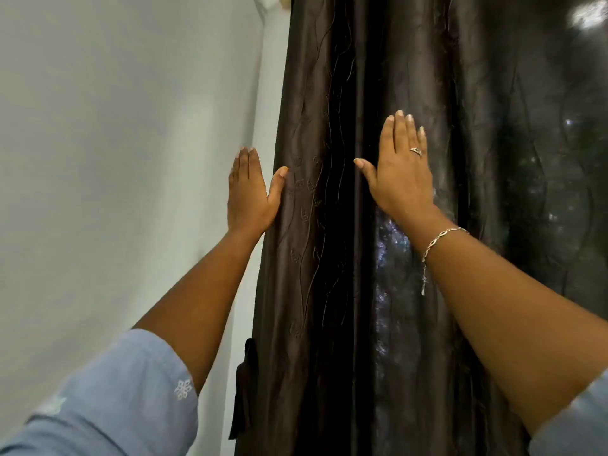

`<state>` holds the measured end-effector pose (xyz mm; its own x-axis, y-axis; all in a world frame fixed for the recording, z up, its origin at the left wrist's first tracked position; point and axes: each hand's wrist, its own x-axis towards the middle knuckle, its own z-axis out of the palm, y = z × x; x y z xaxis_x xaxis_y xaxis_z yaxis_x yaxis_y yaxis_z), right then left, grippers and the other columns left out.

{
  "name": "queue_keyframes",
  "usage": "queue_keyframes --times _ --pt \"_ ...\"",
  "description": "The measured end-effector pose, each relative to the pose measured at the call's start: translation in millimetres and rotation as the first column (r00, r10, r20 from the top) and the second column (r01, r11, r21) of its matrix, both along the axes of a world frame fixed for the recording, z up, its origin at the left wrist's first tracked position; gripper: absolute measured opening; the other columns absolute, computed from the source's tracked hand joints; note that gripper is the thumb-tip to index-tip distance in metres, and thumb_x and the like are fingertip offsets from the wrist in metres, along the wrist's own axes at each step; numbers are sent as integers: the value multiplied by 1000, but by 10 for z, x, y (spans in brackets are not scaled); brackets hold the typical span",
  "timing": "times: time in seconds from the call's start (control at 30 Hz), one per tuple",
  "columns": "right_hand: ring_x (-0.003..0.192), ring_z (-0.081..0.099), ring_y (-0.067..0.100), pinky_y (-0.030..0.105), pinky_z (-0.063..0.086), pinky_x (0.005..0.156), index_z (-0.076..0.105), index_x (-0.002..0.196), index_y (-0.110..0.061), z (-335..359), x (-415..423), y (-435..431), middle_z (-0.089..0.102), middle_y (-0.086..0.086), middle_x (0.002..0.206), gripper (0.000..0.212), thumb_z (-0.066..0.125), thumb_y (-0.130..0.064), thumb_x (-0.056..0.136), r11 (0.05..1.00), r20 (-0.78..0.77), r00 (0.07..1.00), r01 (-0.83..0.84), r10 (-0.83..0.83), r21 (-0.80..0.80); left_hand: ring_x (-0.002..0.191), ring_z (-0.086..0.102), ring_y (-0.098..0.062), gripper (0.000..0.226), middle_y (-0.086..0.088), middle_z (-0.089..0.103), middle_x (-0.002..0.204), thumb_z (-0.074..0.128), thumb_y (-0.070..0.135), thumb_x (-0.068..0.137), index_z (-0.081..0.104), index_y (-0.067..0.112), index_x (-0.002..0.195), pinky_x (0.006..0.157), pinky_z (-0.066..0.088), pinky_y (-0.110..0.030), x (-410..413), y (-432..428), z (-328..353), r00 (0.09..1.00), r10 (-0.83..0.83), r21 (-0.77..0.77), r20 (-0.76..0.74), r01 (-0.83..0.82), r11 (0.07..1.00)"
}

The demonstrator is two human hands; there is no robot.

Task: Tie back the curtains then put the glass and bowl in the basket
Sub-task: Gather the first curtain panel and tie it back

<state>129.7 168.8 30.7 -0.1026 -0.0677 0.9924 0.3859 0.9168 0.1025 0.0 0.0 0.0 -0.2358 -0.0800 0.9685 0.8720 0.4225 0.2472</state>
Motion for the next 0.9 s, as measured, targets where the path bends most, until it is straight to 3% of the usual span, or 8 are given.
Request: queue_keyframes --times 0.1,0.27,0.4,0.5,0.57,0.67,0.77,0.9 --pt "145 4 32 40 -2 118 10 146 3 110 -129 0 10 22 155 70 34 -42 98 999 -26 999 27 -26 34 144 15 -23 70 -10 16 156 36 50 94 17 9 147 117 17 -38 -148 122 64 973 -211 100 90 202 974" --pt "144 11 30 37 4 119 15 145 3 233 -327 -123 17 21 153 69 34 -42 97 1000 61 998 -27 27 -2 136 35 -23 82 -9 34 149 51 60 81 26 13 144 112 32 -43 -245 385 75 876 -469 43 115 468 883" --pt "143 20 27 36 20 115 22 144 0 290 -494 -250 25 17 152 69 39 -45 96 937 43 947 -309 320 -161 139 30 -21 72 -8 27 152 55 26 91 14 10 148 114 26 -33 -239 563 81 801 -588 -18 111 593 805" --pt "133 38 30 38 36 107 32 140 -2 343 -590 -320 40 16 143 80 48 -59 86 831 -34 881 -458 472 -315 133 38 -19 62 -5 37 147 48 9 91 20 14 146 98 28 -12 -153 644 27 764 -636 -65 103 644 763" --pt "126 45 30 41 41 102 34 137 -3 352 -650 -355 45 16 138 84 56 -61 80 761 -56 845 -506 532 -407 131 40 -19 64 -5 40 145 41 -1 89 20 16 146 93 27 -11 -111 688 -26 738 -667 -103 107 675 731" --pt "123 47 33 42 43 100 34 134 -3 356 -717 -343 46 17 136 74 62 -47 82 729 -64 860 -466 506 -501 134 36 -20 72 -8 33 149 40 -8 84 13 12 147 96 26 -11 -100 760 -88 720 -689 -175 90 692 700" --pt "116 50 36 42 44 92 40 125 -2 359 -743 -252 51 18 128 47 56 -29 90 788 -10 926 -328 378 -521 134 37 -20 71 -9 34 149 47 -1 87 13 12 148 96 28 -12 -110 817 -120 708 -697 -242 113 700 672" --pt "114 52 34 38 44 83 46 118 -1 310 -729 -120 54 15 114 46 59 -33 88 775 44 916 -310 398 -551 134 37 -20 73 -10 36 148 47 17 81 18 8 147 103 30 -19 -57 919 -130 632 -751 -244 191 771 588"
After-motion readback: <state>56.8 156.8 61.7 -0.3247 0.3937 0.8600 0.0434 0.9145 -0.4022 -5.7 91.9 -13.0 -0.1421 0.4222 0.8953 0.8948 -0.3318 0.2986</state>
